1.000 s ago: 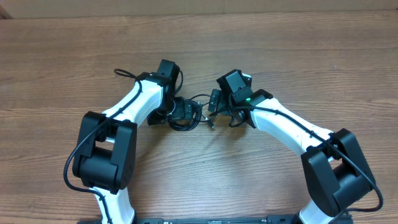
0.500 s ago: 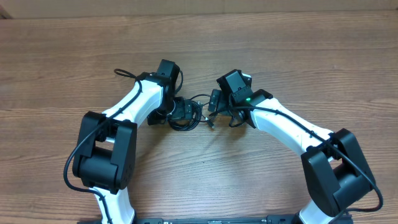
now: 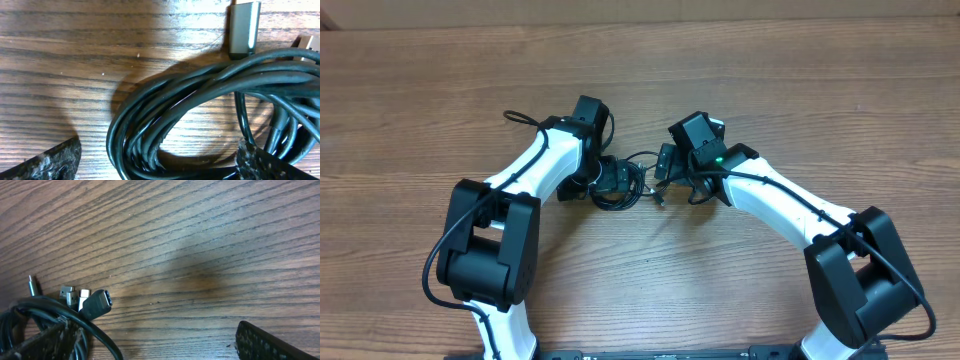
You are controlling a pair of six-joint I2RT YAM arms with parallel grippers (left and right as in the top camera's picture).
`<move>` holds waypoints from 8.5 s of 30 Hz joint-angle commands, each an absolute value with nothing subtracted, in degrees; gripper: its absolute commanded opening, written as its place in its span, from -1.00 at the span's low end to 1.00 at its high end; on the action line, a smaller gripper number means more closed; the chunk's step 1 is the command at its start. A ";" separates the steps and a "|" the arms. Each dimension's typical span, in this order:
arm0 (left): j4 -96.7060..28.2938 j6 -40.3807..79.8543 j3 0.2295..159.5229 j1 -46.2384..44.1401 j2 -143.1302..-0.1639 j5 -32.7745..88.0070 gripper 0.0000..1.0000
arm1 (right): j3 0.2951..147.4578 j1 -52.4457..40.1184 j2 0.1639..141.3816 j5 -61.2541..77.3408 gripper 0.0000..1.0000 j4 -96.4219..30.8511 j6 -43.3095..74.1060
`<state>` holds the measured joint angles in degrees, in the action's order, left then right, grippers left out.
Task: Untangle cables
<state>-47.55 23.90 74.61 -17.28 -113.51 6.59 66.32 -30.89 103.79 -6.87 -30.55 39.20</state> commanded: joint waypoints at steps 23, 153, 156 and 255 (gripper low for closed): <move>-47.05 23.81 72.84 -17.28 -115.11 7.05 0.99 | 66.70 -31.16 103.63 -7.92 1.00 -30.24 39.03; -44.56 11.75 82.65 -13.37 -112.53 7.42 -0.85 | 66.83 -31.11 103.59 -2.44 1.00 -21.32 42.89; -44.53 11.75 82.65 -13.34 -112.53 6.83 -0.85 | 66.83 -31.11 103.59 -2.44 1.00 -21.32 42.89; -47.70 9.43 82.65 -5.28 -118.76 16.93 0.99 | 66.70 -10.81 103.63 -0.80 1.00 -35.20 43.09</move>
